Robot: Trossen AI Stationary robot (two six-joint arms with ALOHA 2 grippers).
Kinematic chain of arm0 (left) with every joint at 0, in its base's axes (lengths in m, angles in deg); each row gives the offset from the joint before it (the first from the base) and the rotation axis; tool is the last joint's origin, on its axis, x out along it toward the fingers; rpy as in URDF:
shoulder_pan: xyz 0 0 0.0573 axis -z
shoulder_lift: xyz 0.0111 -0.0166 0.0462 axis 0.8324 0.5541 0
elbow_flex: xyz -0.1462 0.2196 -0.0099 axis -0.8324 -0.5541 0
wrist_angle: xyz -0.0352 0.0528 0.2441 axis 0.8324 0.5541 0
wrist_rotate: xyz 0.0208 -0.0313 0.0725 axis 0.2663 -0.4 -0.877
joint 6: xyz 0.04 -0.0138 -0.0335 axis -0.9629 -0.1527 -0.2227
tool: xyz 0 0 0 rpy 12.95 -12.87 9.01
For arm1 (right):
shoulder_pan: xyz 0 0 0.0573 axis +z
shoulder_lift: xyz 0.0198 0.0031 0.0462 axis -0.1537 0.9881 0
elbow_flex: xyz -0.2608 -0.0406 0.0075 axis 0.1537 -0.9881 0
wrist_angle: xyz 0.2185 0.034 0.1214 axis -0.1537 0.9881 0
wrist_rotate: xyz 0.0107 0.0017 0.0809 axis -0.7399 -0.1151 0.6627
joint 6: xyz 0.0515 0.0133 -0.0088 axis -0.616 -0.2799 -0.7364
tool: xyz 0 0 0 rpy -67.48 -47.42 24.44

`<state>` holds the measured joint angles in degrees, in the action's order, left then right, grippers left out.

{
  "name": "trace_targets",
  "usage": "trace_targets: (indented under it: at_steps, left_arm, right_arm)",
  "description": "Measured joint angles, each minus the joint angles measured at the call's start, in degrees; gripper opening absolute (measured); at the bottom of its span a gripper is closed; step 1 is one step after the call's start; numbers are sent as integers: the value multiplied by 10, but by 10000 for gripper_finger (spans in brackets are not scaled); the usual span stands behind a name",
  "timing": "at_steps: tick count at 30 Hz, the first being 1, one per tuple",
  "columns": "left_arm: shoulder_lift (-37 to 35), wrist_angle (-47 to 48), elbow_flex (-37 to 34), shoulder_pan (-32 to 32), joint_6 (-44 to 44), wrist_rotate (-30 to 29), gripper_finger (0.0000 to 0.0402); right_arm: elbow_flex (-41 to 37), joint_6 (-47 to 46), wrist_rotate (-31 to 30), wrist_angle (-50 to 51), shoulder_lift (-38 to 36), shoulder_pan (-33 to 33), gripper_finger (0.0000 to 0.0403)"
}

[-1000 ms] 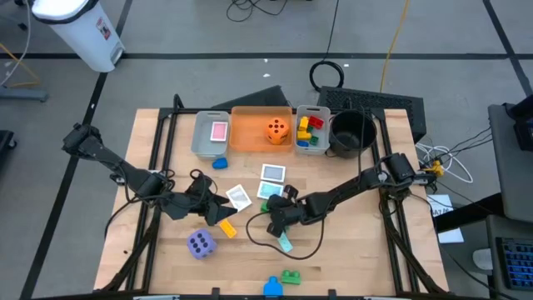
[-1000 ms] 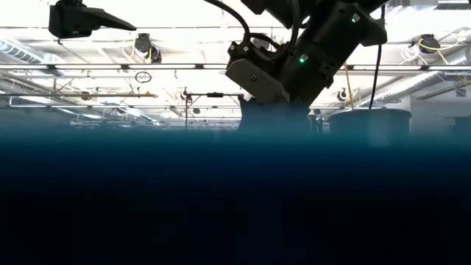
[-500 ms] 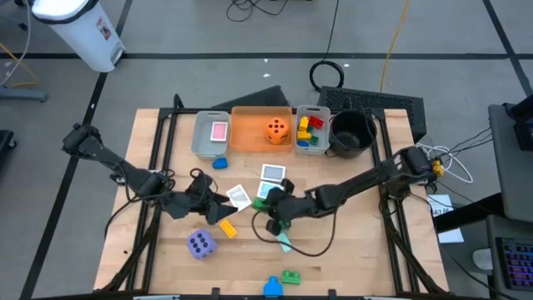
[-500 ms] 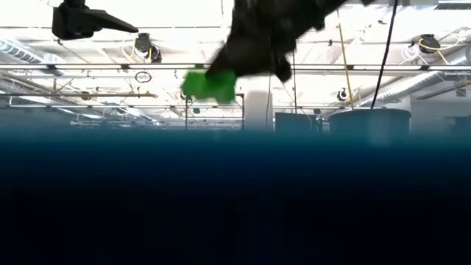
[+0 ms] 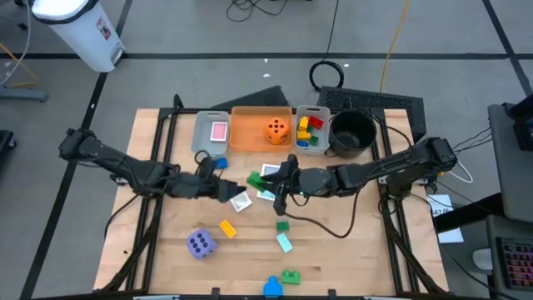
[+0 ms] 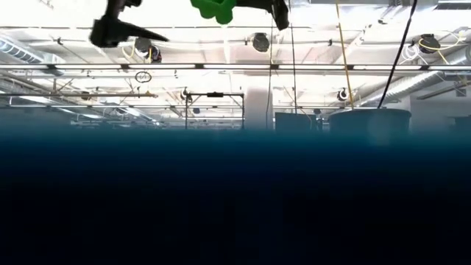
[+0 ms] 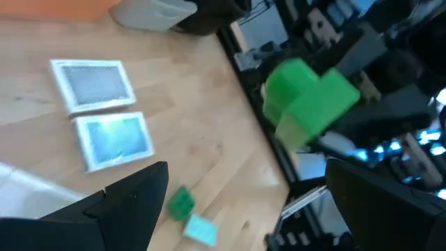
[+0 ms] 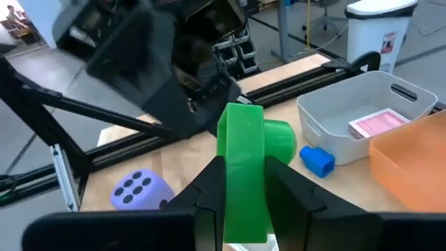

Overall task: Pick & Place Toys
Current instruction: Put the green game piece into the right gray bin

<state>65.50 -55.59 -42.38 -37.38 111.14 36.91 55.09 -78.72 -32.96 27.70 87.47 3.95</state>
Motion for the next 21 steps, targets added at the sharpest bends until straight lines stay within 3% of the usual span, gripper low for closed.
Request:
trace_targets:
  at_steps: [7,14,21]
  left_arm:
    - [0,-94,0,-77,15,103,395]
    - [4,-90,0,-118,95,204,395]
    - [57,-122,1,-143,137,289,394]
  right_arm:
    - [0,1,2,5,1,1,65]
    - [0,49,2,8,2,3,65]
    - [0,69,10,21,2,4,65]
